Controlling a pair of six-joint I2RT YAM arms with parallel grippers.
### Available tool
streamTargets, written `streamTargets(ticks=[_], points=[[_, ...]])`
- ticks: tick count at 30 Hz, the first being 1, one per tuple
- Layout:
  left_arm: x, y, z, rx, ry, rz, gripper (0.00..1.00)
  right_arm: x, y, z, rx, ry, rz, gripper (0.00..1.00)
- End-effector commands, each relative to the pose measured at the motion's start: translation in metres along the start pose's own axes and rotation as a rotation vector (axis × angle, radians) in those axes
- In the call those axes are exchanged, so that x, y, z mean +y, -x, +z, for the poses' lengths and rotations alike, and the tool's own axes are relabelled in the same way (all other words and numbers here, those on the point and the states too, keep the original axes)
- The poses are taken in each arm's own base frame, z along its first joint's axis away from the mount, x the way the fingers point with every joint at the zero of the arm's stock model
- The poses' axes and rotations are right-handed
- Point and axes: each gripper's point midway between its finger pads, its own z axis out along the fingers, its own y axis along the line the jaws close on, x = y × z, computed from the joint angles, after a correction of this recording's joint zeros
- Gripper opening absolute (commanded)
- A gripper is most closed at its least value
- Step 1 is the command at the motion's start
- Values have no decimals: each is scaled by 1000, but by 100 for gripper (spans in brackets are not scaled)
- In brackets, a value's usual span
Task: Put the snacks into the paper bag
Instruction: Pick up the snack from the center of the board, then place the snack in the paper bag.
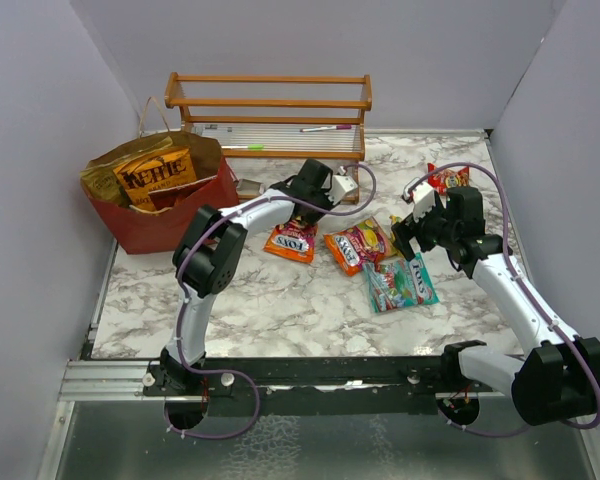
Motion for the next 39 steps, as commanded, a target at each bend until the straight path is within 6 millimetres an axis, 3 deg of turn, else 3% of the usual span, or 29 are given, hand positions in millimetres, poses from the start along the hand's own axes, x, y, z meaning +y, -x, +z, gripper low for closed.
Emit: streamTargets(ticks=[1,6,11,20,26,33,39], points=[[-11,2,-9,29,-60,57,18,1,2,1,-15,15,-14,88],[-21,11,-33,28,-124,98,0,2,3,-1,-23,17,-16,88],[-23,24,-64,0,-133,131,0,4,6,-3,-35,22,-19,88],[-22,64,-148,-171,-88,146,0,2,5,-3,-30,13,-24,88],[-7,98,-221,-348,45,160,0,1,5,-2,-29,6,-26,88],[25,149,-322,-545,261,173,0,1,2,-1,-21,6,-24,88],[70,159,-394,-601,550,120,0,-1,2,0,-18,-1,-25,88]])
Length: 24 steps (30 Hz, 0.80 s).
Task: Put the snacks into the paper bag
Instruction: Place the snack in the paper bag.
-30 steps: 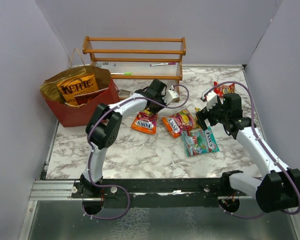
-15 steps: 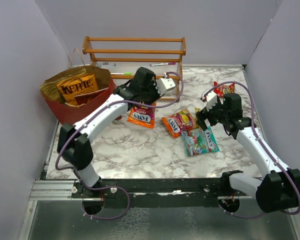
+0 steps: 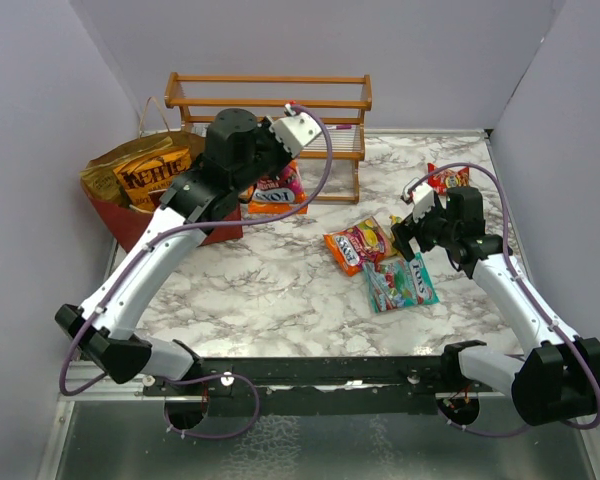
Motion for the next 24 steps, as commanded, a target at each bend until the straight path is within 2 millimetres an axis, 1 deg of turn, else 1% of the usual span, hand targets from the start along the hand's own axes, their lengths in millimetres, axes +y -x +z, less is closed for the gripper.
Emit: streamTargets(ticks=[1,3,5,11,13,14,17,19,24], points=[[74,41,-51,-71,333,27,0,-3,0,0,-9,-16,-16,88],[96,44,-67,-68,430,34,0,-2,0,1,-7,-10,-15,88],[114,44,-79,-60,491,46,0,-2,-1,1,-4,-7,-15,88],[164,34,-107,-11,666,160,0,0,-2,1,-4,3,-13,88],[182,26,-114,21,726,210,0,0,-1,1,-7,4,-13,88],[195,19,-120,47,764,231,0,0,-1,1,-8,5,-13,88],[221,1,-131,100,831,278,0,1,-1,1,-7,8,-13,88],[232,-10,-137,125,857,306,0,1,0,1,-8,8,-14,88],[252,-42,-142,206,905,361,0,2,-1,1,-8,14,-14,88]])
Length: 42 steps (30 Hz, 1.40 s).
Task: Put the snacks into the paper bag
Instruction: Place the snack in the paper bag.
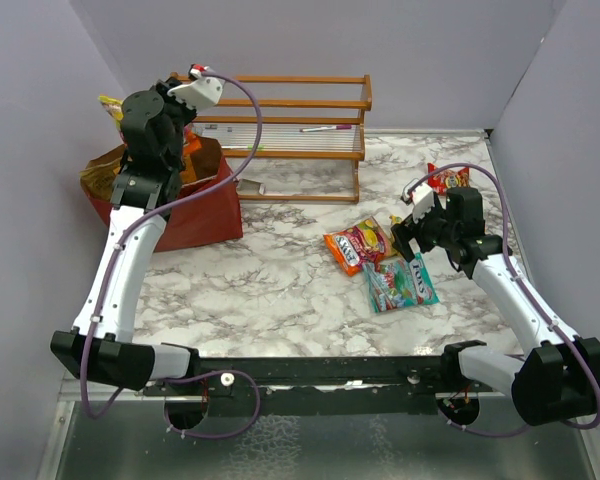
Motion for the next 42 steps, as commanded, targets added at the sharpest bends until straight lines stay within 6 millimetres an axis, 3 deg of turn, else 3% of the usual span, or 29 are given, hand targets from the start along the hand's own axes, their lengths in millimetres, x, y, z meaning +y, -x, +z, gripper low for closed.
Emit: streamTargets(ticks=[1,7,16,27,42], points=[[34,-8,4,-20,133,76,0,1,0,1,-9,14,-15,88],[26,-57,20,57,119,107,0,3,0,2,-8,20,-14,88],[-18,-102,27,110,13,135,0,3,-3,4,5,28,-10,88],[-62,-137,26,165,-95,158,0,3,-5,5,11,27,-10,88],[-112,-162,16,205,-264,109,3,3,-8,8,24,30,-9,88]])
